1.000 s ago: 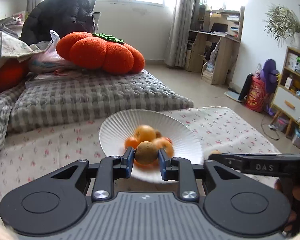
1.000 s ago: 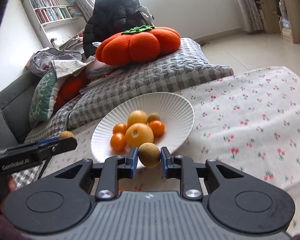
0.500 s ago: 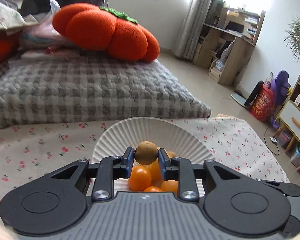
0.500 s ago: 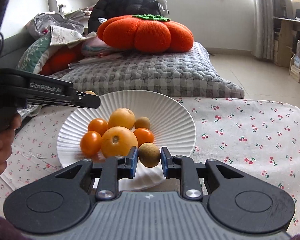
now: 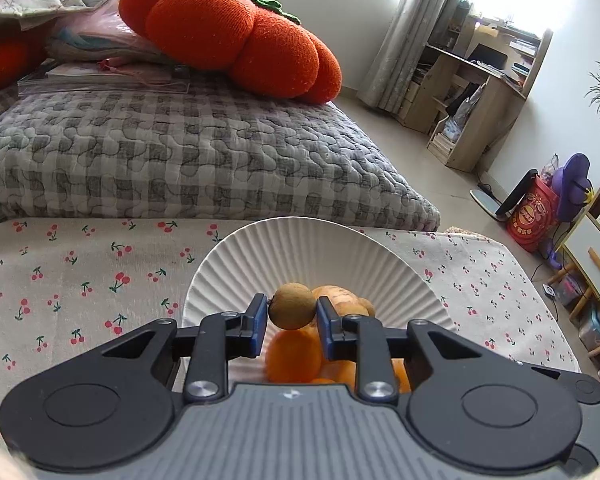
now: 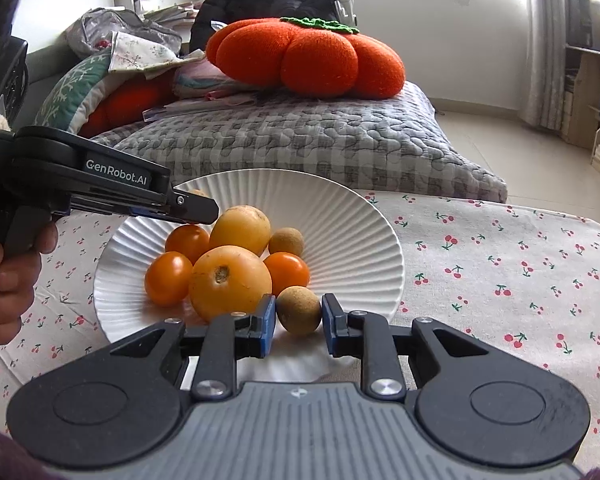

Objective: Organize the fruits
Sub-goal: 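Carry both kiwis over the white bowl and open both tools, then move both tools back to the remaining fruits on the cloth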

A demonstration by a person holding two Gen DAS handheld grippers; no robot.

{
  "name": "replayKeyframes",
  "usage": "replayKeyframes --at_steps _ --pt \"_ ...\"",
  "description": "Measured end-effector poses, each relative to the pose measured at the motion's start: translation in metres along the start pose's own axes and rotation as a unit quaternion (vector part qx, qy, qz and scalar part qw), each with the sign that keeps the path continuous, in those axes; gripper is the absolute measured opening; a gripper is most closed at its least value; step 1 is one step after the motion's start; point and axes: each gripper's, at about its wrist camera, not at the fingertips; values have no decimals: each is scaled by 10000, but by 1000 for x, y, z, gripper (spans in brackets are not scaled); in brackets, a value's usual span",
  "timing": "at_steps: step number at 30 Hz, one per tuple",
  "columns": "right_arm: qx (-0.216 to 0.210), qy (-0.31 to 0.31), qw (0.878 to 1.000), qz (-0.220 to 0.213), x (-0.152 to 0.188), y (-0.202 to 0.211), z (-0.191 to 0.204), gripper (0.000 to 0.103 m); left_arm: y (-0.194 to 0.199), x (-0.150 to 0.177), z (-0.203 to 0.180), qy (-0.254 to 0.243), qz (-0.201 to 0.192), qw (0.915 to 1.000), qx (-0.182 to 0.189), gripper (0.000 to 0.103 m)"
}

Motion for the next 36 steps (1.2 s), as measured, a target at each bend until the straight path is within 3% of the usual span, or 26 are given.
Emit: replayKeyframes --at_steps 9,16,23,36 --pt "-41 -232 9996 -144 4 22 -4 29 12 -1 4 135 -105 9998 42 15" --pt "-28 -512 9985 -206 14 59 -3 29 51 10 7 344 -235 9991 -20 17" --pt "-126 -685 9973 -244 22 91 9 32 99 40 4 415 -308 9985 -179 20" --pt "-240 -822 9955 -408 36 144 30 33 166 104 -19 -41 -325 9986 -421 21"
Point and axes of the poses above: each gripper's, at about its wrist camera, not at the fingertips, and y roughly against the way its jaws point, z to its left, x to its underside, and after that the axes turned 8 degrees about -z, right-handed
